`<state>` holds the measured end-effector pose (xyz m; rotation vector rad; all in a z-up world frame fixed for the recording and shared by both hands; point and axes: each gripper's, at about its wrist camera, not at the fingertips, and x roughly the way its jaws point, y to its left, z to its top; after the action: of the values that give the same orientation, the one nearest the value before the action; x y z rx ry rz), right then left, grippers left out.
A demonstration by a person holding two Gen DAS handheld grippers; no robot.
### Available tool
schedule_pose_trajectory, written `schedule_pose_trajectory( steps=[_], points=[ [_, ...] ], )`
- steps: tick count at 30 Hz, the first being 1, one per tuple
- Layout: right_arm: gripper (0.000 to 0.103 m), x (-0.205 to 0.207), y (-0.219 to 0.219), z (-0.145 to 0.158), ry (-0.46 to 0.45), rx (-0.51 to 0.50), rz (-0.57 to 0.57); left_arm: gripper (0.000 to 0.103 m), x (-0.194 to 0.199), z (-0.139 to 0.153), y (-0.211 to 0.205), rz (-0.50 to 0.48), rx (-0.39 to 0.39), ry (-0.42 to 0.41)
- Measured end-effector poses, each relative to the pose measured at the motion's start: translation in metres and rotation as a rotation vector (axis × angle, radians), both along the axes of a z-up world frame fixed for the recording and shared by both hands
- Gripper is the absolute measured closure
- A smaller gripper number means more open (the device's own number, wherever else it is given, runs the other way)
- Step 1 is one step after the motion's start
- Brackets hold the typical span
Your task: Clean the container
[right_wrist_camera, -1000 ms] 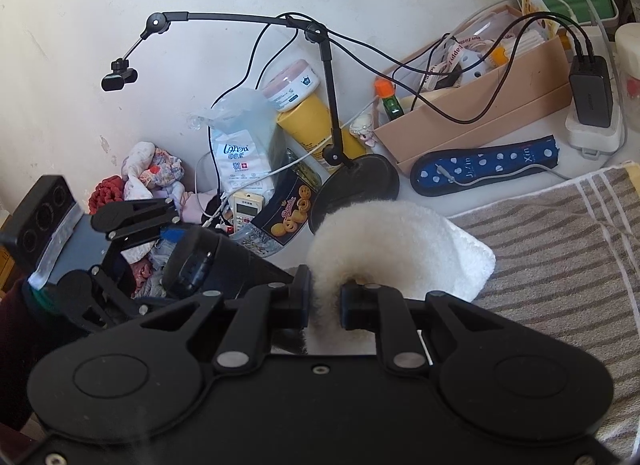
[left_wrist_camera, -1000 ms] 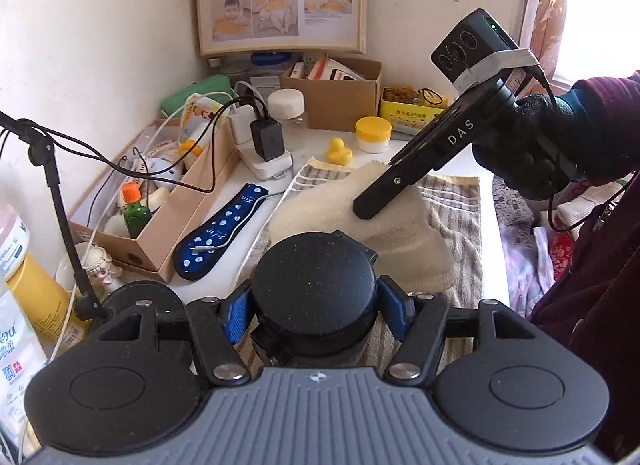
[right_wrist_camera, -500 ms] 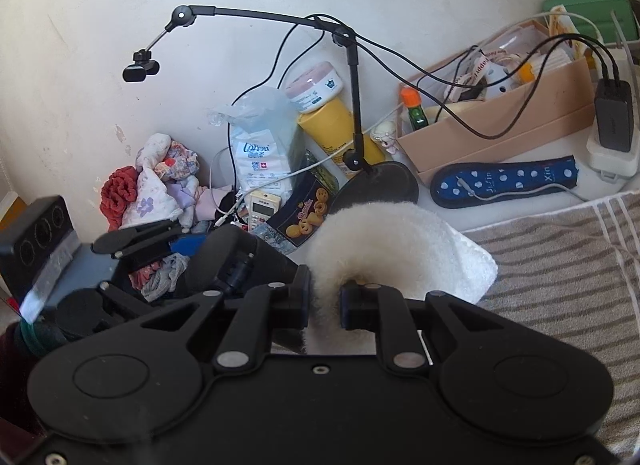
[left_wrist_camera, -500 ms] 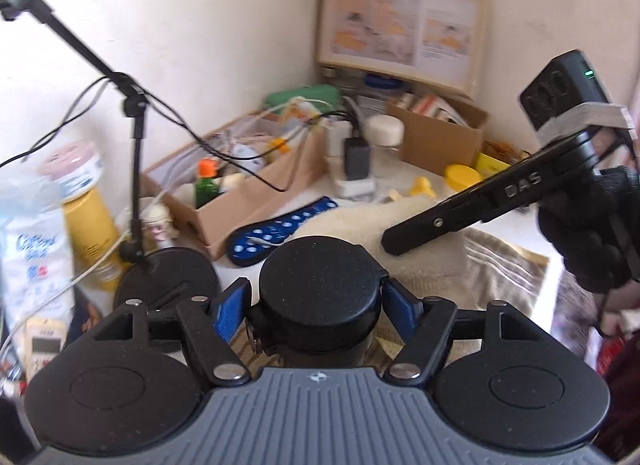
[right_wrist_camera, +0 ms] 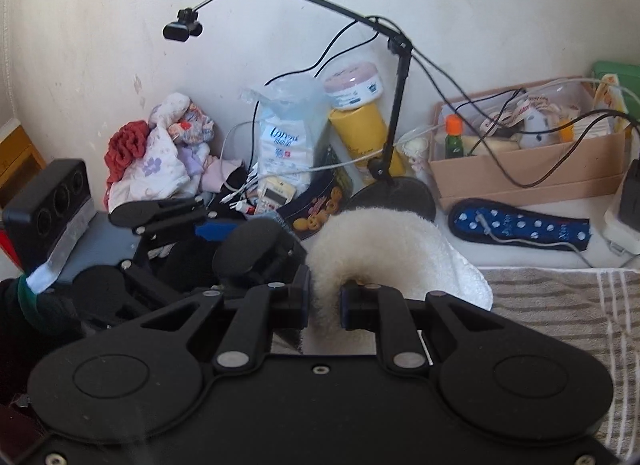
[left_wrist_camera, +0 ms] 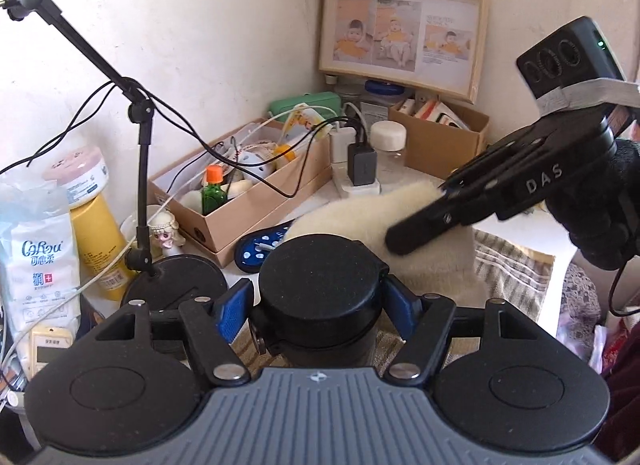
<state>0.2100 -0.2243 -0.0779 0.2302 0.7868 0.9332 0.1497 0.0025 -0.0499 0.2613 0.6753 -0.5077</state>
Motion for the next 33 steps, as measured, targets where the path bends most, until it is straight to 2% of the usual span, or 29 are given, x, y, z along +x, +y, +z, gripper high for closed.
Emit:
schedule_pose_trajectory(
  steps=[3, 8, 14, 21, 33],
  points=[
    [0.09, -0.001, 0.005, -0.009, 0.025, 0.028, 0.045, 0.034, 0.0, -0.001, -0.002, -0.003, 0.003, 0.001],
    [0.089, 0.003, 0.008, -0.02, 0.09, 0.062, 0.042, 0.034, -0.001, -0.002, -0.001, 0.003, -0.001, 0.001],
    [0.089, -0.003, 0.025, -0.02, 0.036, -0.065, 0.066, 0.034, -0.001, -0.002, 0.002, 0.011, -0.005, 0.003],
    [0.089, -0.005, 0.037, -0.027, 0.012, -0.163, 0.082, 0.033, -0.002, -0.004, 0.003, 0.018, -0.01, 0.0],
    [0.089, -0.001, 0.042, -0.051, 0.048, -0.226, 0.085, 0.033, -0.003, -0.003, -0.001, 0.031, -0.014, -0.002]
  ],
)
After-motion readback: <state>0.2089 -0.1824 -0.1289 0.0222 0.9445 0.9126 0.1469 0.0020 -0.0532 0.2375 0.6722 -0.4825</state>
